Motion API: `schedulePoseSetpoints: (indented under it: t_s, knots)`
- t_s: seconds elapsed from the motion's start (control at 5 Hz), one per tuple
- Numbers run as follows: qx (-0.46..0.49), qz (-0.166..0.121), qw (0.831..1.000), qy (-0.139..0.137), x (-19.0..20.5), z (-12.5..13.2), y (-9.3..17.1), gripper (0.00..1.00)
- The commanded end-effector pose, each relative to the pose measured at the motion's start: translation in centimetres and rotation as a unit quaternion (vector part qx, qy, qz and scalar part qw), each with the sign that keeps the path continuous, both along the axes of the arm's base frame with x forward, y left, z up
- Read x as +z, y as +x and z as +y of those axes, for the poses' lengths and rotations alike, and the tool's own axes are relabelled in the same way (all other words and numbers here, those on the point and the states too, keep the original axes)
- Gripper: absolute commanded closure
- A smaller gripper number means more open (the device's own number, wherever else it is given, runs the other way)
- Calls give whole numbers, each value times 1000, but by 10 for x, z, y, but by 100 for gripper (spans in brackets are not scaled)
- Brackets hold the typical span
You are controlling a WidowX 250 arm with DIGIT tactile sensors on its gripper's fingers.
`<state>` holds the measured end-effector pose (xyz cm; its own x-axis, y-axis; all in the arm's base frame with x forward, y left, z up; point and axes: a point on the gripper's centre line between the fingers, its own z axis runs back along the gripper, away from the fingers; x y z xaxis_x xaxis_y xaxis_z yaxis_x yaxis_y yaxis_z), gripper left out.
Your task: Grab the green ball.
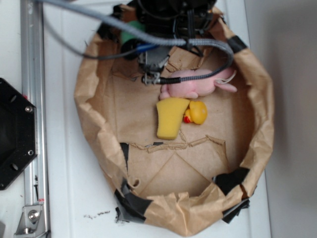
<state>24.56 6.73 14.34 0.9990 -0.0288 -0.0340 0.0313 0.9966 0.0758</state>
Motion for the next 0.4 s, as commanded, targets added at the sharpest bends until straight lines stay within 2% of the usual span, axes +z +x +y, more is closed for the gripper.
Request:
schedulePoseSetpoints:
  t_s: [0.0,0.2]
  knots:
    - [228,-114,961,-107,61,-14,-3,100]
    - [266,-139,947,-115,52,-18,-5,100]
